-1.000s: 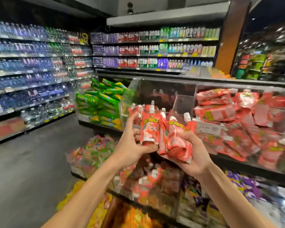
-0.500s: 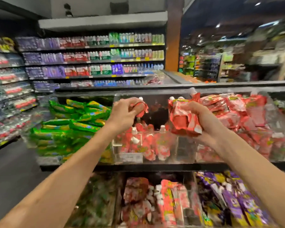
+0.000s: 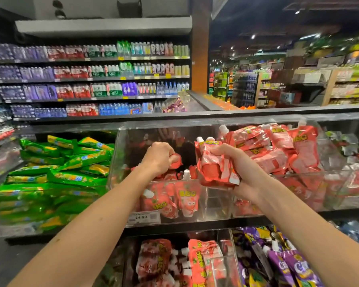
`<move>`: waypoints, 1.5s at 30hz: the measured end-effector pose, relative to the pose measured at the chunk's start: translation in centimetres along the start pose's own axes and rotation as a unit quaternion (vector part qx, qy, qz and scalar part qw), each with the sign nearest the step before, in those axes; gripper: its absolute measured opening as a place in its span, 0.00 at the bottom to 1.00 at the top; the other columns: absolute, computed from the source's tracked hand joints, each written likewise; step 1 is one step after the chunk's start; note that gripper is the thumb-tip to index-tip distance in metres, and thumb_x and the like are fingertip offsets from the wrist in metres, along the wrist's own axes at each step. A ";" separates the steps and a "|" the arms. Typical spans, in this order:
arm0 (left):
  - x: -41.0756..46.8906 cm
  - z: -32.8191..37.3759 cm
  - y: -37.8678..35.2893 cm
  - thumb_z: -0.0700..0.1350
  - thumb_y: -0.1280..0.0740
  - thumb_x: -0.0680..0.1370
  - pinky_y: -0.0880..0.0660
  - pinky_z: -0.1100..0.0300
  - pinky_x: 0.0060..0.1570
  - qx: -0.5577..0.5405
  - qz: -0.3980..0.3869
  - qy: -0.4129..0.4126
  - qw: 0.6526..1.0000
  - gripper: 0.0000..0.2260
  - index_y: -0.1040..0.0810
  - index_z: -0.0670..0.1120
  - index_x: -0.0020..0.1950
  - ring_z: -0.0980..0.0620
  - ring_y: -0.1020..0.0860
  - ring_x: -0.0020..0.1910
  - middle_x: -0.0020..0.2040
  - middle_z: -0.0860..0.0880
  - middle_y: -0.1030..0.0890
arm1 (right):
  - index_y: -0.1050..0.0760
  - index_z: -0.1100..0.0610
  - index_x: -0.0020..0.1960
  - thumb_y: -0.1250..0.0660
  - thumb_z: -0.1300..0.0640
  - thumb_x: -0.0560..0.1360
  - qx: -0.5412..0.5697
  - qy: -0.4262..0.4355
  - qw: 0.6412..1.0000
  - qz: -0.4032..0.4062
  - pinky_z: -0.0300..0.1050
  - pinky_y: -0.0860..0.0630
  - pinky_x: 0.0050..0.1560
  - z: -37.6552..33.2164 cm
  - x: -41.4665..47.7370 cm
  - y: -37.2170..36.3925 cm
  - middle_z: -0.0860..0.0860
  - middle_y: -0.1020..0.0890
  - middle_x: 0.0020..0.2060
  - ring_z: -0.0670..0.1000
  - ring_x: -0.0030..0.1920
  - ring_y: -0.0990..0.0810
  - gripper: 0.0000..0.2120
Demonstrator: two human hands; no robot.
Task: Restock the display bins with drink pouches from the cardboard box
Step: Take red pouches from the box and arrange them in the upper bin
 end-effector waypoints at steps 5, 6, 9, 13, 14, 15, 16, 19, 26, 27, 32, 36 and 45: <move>0.7 0.5 -0.4 0.49 0.27 0.76 0.25 0.53 0.44 0.118 -0.112 -0.009 0.987 0.06 0.20 0.49 0.42 0.42 0.19 0.50 0.46 0.46 0.19 | 0.22 0.59 0.56 0.31 0.57 0.71 0.007 -0.006 1.000 -0.003 0.58 0.22 0.59 0.3 0.5 0.0 0.57 0.15 0.45 0.55 0.44 0.16 0.14; 0.7 0.6 -0.1 0.50 0.26 0.74 0.25 0.53 0.45 0.136 -0.140 -0.009 0.981 0.06 0.19 0.50 0.47 0.43 0.19 0.51 0.49 0.47 0.18 | 0.23 0.59 0.56 0.31 0.57 0.70 0.008 -0.005 1.000 -0.005 0.58 0.23 0.59 0.3 0.4 -0.1 0.57 0.15 0.45 0.56 0.45 0.16 0.15; 0.6 0.0 0.7 0.53 0.22 0.69 0.23 0.51 0.45 0.159 -0.198 0.011 0.967 0.10 0.21 0.52 0.41 0.45 0.21 0.46 0.45 0.52 0.20 | 0.23 0.60 0.58 0.30 0.56 0.67 0.026 -0.006 1.000 -0.008 0.60 0.23 0.61 0.4 0.3 0.0 0.59 0.15 0.47 0.58 0.48 0.16 0.21; -0.1 -0.9 1.4 0.61 0.25 0.69 0.20 0.51 0.52 0.124 -0.266 0.032 0.955 0.19 0.18 0.57 0.58 0.49 0.19 0.46 0.46 0.53 0.20 | 0.24 0.60 0.59 0.31 0.57 0.67 0.034 0.001 0.999 -0.021 0.62 0.25 0.64 0.3 -0.3 -0.1 0.60 0.16 0.50 0.60 0.53 0.18 0.21; -0.5 -0.9 1.8 0.60 0.26 0.71 0.21 0.52 0.53 0.104 -0.264 0.030 0.958 0.21 0.19 0.56 0.63 0.49 0.19 0.48 0.49 0.52 0.20 | 0.24 0.60 0.59 0.31 0.57 0.67 0.038 0.000 0.999 -0.023 0.62 0.26 0.64 0.2 -0.4 -0.2 0.60 0.16 0.50 0.60 0.53 0.18 0.20; -0.9 -0.7 2.4 0.58 0.26 0.73 0.22 0.54 0.55 0.080 -0.240 0.014 0.967 0.21 0.20 0.55 0.65 0.49 0.20 0.51 0.52 0.51 0.19 | 0.24 0.61 0.59 0.31 0.57 0.68 0.047 0.002 0.998 -0.032 0.62 0.27 0.65 0.1 -0.4 -0.3 0.60 0.17 0.50 0.60 0.54 0.19 0.20; -1.5 -0.3 3.2 0.55 0.26 0.74 0.24 0.55 0.56 0.041 -0.198 -0.010 0.979 0.20 0.20 0.54 0.65 0.50 0.20 0.54 0.55 0.50 0.19 | 0.24 0.61 0.59 0.32 0.58 0.68 0.057 0.004 0.998 -0.038 0.63 0.28 0.66 0.0 -0.4 -0.5 0.61 0.17 0.51 0.61 0.55 0.20 0.20; -3.9 1.6 6.0 0.43 0.23 0.72 0.22 0.58 0.51 -0.177 -0.091 -0.060 0.978 0.17 0.19 0.53 0.60 0.52 0.18 0.50 0.55 0.49 0.18 | 0.30 0.57 0.71 0.29 0.59 0.67 0.093 0.021 0.994 -0.055 0.64 0.23 0.60 -0.5 -0.2 -1.5 0.63 0.18 0.55 0.64 0.56 0.20 0.32; -8.2 2.8 8.2 0.48 0.19 0.68 0.21 0.58 0.55 -0.371 -0.087 -0.048 0.923 0.32 0.28 0.54 0.68 0.56 0.18 0.54 0.56 0.53 0.18 | 0.18 0.62 0.54 0.39 0.54 0.75 0.094 0.033 0.992 -0.082 0.63 0.24 0.62 -1.7 0.3 -5.0 0.62 0.16 0.53 0.60 0.53 0.16 0.17; -8.3 2.8 7.8 0.49 0.19 0.68 0.21 0.60 0.54 -0.373 -0.053 -0.045 0.925 0.30 0.27 0.55 0.66 0.56 0.19 0.53 0.54 0.53 0.18 | 0.17 0.62 0.50 0.38 0.53 0.72 0.091 0.033 0.992 -0.080 0.62 0.23 0.61 -1.6 0.5 -5.4 0.61 0.15 0.50 0.60 0.51 0.15 0.17; -8.9 2.0 6.7 0.43 0.23 0.73 0.24 0.71 0.44 -0.383 0.034 -0.073 0.920 0.21 0.22 0.55 0.63 0.65 0.18 0.42 0.45 0.60 0.17 | 0.16 0.59 0.47 0.36 0.54 0.72 0.043 0.030 0.997 -0.059 0.65 0.31 0.68 -0.9 0.3 -6.4 0.63 0.18 0.55 0.62 0.58 0.20 0.12; -8.5 1.0 6.7 0.46 0.22 0.72 0.24 0.68 0.45 -0.329 0.057 -0.044 0.942 0.21 0.21 0.50 0.63 0.63 0.19 0.43 0.46 0.59 0.17 | 0.22 0.59 0.52 0.35 0.56 0.75 -0.033 0.021 0.998 0.039 0.56 0.19 0.53 -2.6 0.4 -4.7 0.56 0.16 0.43 0.55 0.42 0.17 0.08; -2.9 2.8 3.0 0.40 0.24 0.73 0.24 0.57 0.49 -0.096 -0.008 -0.056 0.994 0.14 0.19 0.48 0.57 0.48 0.19 0.48 0.55 0.44 0.16 | 0.25 0.58 0.43 0.33 0.59 0.75 -0.082 -0.015 0.994 0.076 0.45 0.24 0.41 -3.7 2.3 -1.3 0.52 0.18 0.30 0.50 0.32 0.20 0.03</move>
Point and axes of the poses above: each hand's wrist, its own x-axis towards the middle knuckle, its own y-axis out of the back of the hand, z = x × y, the point moved 2 cm from there along x, towards the middle knuckle
